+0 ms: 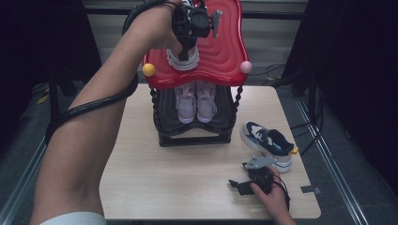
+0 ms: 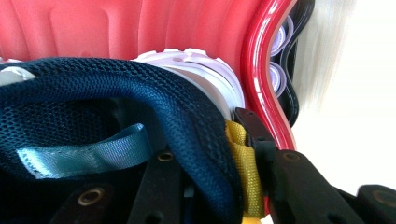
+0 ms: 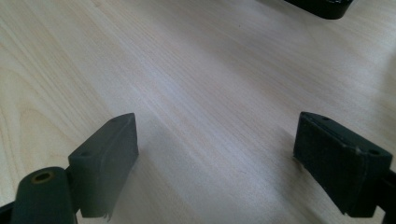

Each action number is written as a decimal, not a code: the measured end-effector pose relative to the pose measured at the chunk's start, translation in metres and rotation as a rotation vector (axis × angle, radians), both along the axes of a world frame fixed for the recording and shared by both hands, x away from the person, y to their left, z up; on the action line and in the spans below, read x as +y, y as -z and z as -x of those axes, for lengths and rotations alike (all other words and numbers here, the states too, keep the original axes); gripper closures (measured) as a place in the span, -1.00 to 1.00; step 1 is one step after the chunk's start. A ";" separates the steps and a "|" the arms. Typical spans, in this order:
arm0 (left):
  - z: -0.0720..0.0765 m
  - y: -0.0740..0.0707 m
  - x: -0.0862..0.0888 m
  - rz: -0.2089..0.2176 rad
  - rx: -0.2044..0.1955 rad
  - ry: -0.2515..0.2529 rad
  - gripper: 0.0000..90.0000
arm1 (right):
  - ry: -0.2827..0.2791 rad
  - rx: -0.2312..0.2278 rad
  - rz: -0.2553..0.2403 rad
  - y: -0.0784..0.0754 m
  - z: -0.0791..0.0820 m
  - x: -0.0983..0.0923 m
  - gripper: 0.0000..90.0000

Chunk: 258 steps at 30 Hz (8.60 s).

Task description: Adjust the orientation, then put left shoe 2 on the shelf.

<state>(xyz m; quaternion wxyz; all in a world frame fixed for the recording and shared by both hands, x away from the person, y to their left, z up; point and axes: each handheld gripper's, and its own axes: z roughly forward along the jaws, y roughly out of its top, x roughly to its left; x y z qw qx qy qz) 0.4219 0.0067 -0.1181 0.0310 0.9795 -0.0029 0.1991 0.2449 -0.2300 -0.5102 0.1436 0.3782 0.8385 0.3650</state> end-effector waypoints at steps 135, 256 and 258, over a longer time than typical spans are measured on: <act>0.012 -0.039 0.045 0.169 0.189 -0.303 -0.59 | 0.000 0.000 0.000 0.000 0.000 0.000 -0.71; 0.049 0.237 0.179 0.059 0.448 -0.484 -0.57 | 0.002 -0.001 0.000 0.000 0.000 0.000 -0.71; 0.049 0.244 0.179 0.065 0.447 -0.487 -0.57 | 0.002 -0.001 0.000 0.000 0.000 0.000 -0.71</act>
